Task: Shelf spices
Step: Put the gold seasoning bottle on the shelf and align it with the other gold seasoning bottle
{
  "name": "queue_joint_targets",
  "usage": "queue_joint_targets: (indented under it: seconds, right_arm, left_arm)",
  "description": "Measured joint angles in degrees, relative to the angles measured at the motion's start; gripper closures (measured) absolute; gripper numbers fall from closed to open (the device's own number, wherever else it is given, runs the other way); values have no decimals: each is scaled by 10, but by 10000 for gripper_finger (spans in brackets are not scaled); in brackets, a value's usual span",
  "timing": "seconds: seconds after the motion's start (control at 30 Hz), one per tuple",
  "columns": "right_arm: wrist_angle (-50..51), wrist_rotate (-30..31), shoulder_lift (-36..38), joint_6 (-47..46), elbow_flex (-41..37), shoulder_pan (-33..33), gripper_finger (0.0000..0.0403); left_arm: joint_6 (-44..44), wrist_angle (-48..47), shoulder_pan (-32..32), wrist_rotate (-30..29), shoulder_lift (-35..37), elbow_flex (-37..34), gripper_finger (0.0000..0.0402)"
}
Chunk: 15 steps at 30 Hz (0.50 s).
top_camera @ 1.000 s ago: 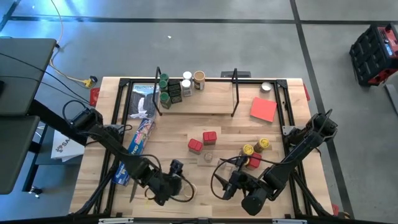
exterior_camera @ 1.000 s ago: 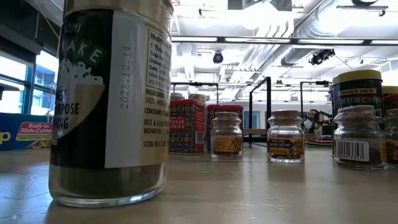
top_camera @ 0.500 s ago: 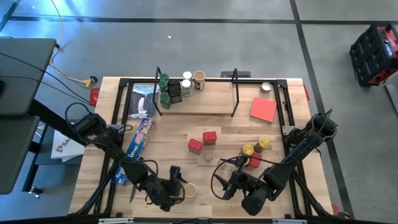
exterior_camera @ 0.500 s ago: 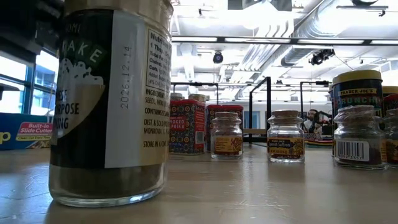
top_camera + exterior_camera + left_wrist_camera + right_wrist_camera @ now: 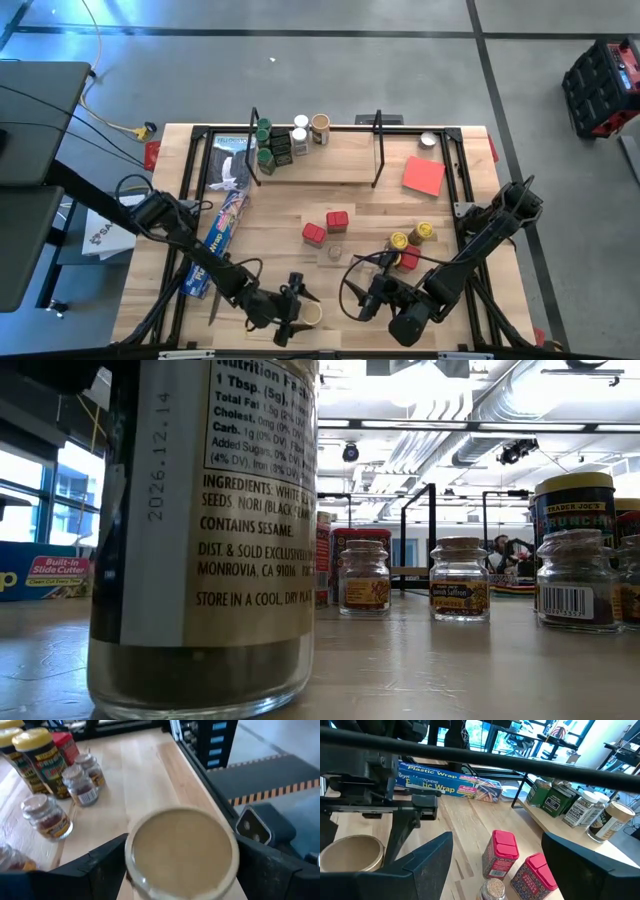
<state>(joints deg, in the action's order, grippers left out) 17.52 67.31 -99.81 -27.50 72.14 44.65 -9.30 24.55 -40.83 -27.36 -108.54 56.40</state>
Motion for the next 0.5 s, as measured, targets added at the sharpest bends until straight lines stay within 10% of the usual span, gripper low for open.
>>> queue_joint_targets:
  seconds: [0.5]
  right_arm:
    - [14, -2, 0, -11, 0, 0, 102]
  left_arm:
    - [13, 29, 34, 92, -5, 0, 131]
